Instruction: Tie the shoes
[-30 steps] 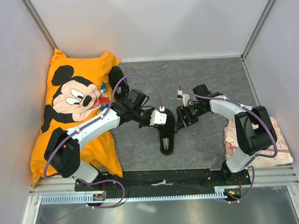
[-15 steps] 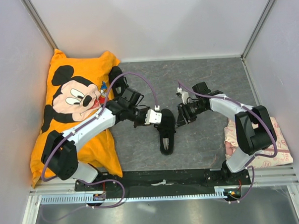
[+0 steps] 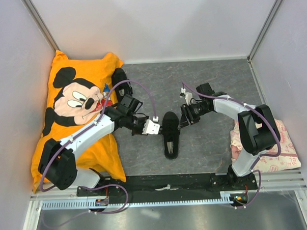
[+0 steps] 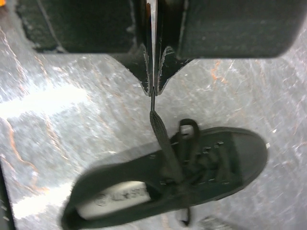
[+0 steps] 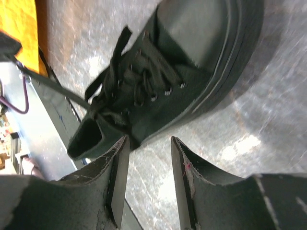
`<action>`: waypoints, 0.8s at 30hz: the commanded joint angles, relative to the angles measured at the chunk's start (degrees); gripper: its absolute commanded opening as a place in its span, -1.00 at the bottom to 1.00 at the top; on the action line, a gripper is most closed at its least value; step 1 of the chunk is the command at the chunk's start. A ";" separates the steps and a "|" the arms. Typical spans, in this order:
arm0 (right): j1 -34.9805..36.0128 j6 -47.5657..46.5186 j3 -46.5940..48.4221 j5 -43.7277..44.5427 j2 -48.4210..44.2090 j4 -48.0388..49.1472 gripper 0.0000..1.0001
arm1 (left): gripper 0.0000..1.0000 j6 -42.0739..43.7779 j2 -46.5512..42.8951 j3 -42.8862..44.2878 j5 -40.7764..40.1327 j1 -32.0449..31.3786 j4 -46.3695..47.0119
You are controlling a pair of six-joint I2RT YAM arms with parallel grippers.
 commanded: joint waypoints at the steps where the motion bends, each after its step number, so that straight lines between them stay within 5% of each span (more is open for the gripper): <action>1: 0.01 2.44 2.50 -1.60 0.77 4.80 -0.05 | -0.97 8.08 -2.74 -1.94 3.37 0.05 -2.85; 24: 4.58 4.47 2.86 -5.20 2.97 7.62 -0.02 | -0.97 8.96 -2.04 -1.86 4.60 0.05 -2.76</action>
